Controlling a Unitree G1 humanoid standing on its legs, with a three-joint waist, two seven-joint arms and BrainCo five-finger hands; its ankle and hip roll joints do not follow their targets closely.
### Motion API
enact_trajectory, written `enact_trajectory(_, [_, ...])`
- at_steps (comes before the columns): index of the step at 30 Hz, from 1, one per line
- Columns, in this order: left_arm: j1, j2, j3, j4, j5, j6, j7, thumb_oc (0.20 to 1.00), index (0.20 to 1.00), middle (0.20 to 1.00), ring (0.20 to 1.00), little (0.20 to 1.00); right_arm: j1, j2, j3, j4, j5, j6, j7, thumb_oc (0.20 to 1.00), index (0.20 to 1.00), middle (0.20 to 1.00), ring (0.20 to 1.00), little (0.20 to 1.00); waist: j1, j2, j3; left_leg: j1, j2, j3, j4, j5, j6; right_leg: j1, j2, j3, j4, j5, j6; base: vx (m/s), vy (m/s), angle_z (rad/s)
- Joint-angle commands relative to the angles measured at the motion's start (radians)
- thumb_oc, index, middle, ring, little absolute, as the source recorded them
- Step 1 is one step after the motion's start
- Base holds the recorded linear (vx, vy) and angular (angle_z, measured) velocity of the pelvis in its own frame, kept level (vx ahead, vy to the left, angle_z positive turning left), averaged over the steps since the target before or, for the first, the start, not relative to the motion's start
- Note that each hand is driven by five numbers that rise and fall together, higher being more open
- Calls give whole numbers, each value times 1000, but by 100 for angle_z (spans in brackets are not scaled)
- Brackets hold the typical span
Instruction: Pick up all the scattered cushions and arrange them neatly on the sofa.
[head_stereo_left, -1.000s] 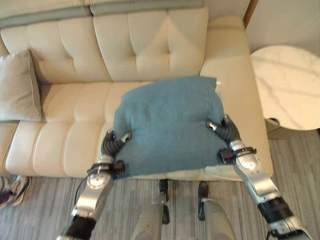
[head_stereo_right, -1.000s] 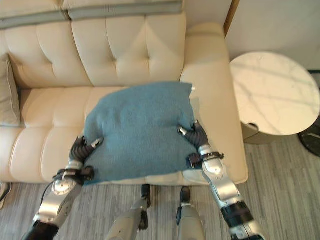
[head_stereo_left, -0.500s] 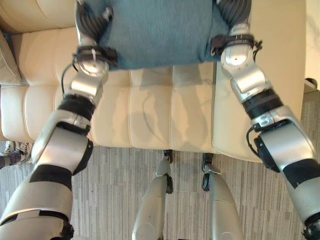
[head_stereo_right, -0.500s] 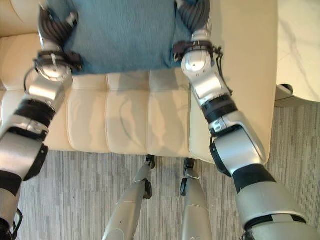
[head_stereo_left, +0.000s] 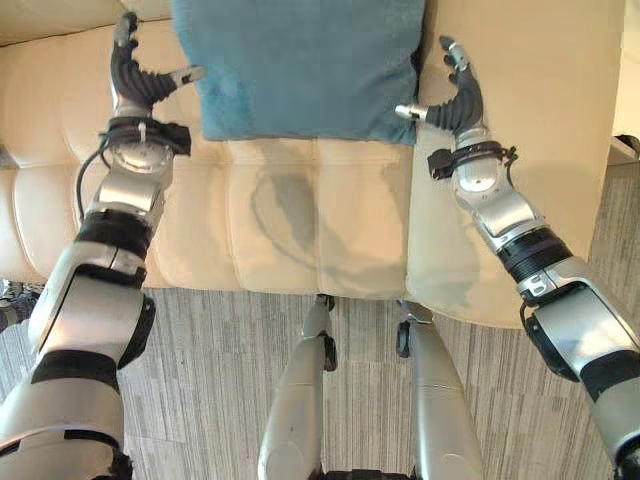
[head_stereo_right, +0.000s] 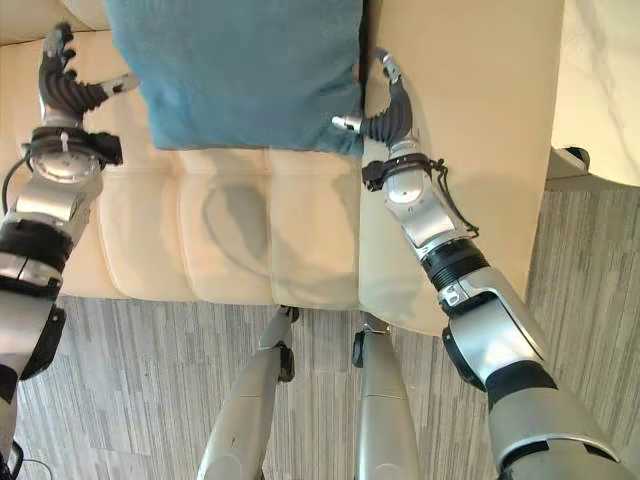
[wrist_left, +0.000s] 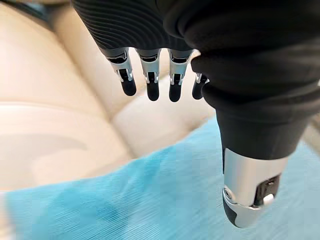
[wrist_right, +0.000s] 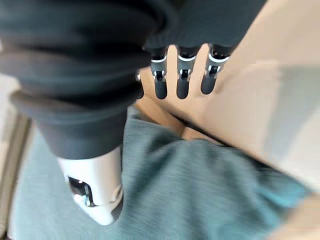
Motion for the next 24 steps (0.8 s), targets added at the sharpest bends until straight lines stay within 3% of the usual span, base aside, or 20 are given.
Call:
enact_trajectory(1, [108,38,84,-205,-38,-102,-9,1000,1000,1000,1000,1000,24,-43,-102,-177,-29,-49,37,1000,1000,1000,1000,1000,32,-60,-20,59,-100,37,41,-183,-23,158,-12,13,-182,-4,112,-55,-35,3])
enact_trajectory(4, [245,22,143,-321,-38,-115,-40,1000,1000,1000,1000,1000,131,-82,-148,-295,-53,-52,72,1000,1000,1000,1000,1000,30,-72,-35,99,-100,40,44,-194,-23,201,-14,7,-190,-6,111,3,-17,12])
enact_trajectory(7, [572,-58,258,-505,-38,-110,-146,1000,1000,1000,1000,1000,472,-139,-292,-534,-90,-71,170,1000,1000,1000,1000,1000,19,-104,-94,198,-100,52,38,-221,-19,309,-20,-8,-213,-11,117,64,-7,-3])
enact_trajectory(9, [734,-102,295,-571,-41,-84,-204,1000,1000,1000,1000,1000,666,-126,-355,-629,-85,-74,238,1000,1000,1000,1000,1000,10,-118,-133,249,-98,57,32,-230,-14,370,-25,-14,-227,-13,121,85,16,-13])
enact_trajectory(10, [738,-102,295,-573,-41,-83,-204,1000,1000,1000,1000,1000,670,-125,-356,-632,-85,-72,239,1000,1000,1000,1000,1000,10,-119,-136,247,-99,57,30,-226,-14,368,-26,-13,-230,-9,120,101,23,5])
enact_trajectory(12, [960,-152,343,-598,6,-35,-292,1000,1000,1000,1000,1000,957,-76,-452,-684,-38,-74,350,1000,1000,1000,1000,1000,-17,-138,-192,337,-95,68,8,-243,-6,451,-25,-13,-249,-16,135,128,97,-1])
enact_trajectory(15, [1104,-216,379,-532,51,2,-353,1000,1000,1000,1000,1000,1159,-7,-514,-613,-11,-54,428,1000,1000,1000,1000,1000,-47,-145,-247,416,-96,83,-25,-245,0,505,-20,0,-264,-7,147,75,110,-14])
enact_trajectory(19, [1201,-284,383,-390,113,37,-388,1000,1000,1000,1000,1000,1276,67,-523,-449,-40,-17,468,1000,1000,1000,1000,1000,-76,-149,-298,503,-93,115,-74,-250,6,551,-10,29,-287,10,158,19,99,-24])
enact_trajectory(22, [1244,-301,389,-326,133,44,-398,1000,1000,1000,1000,1000,1305,99,-512,-320,-62,2,468,1000,1000,1000,1000,1000,-96,-155,-306,551,-86,152,-110,-243,10,545,1,60,-270,56,186,-104,69,-60])
enact_trajectory(24, [1238,-289,386,-321,143,44,-385,1000,1000,1000,1000,1000,1290,105,-500,-267,-74,8,449,1000,1000,1000,1000,1000,-93,-148,-282,550,-61,174,-110,-220,9,527,15,38,-171,19,186,-284,62,-82])
